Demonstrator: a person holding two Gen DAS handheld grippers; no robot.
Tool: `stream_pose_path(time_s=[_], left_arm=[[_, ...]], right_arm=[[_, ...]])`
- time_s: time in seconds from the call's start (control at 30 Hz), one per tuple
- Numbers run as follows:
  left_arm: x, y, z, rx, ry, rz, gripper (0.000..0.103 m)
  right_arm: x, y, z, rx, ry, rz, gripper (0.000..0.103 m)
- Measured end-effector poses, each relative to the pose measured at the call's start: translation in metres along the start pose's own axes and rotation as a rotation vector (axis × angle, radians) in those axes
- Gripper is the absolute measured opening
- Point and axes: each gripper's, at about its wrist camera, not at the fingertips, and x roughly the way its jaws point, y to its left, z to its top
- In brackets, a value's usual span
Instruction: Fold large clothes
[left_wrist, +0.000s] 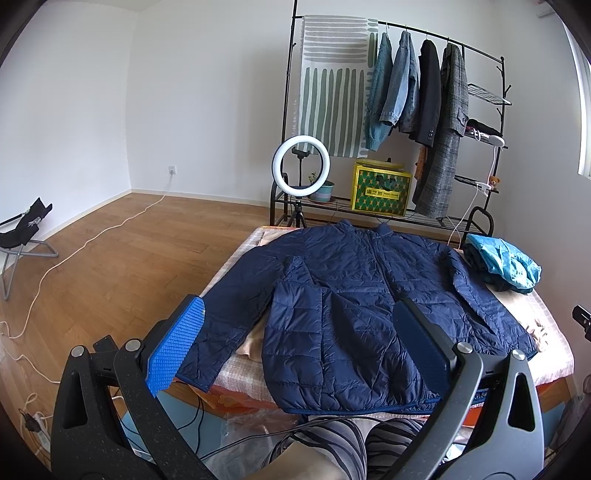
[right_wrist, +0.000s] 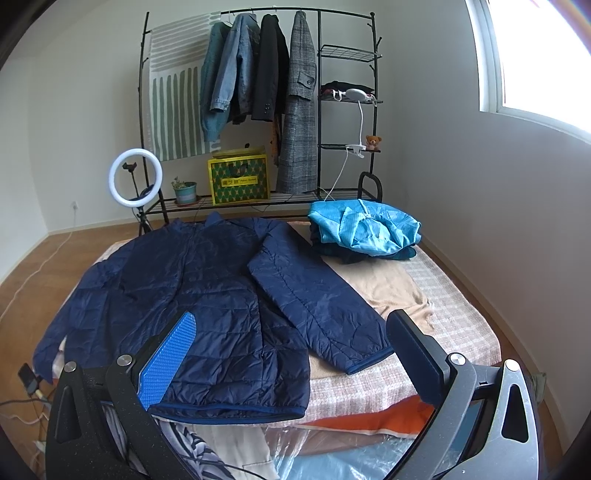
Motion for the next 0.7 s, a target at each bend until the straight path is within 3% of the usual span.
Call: stream_pose_path(time_s=[0.47, 0.7], left_arm=[[0.017, 0.019, -0.004, -0.020, 0.019, 0.005, 0.103], [0.042, 0.062, -0.009, -0.036, 0.027, 0.033, 0.103]], right_arm=[[0.001, 0.020, 0.006, -0.031, 0.008, 0.003, 0.102], [0.007, 0.046, 0.015, -0.053, 0.031, 0.021, 0.102]])
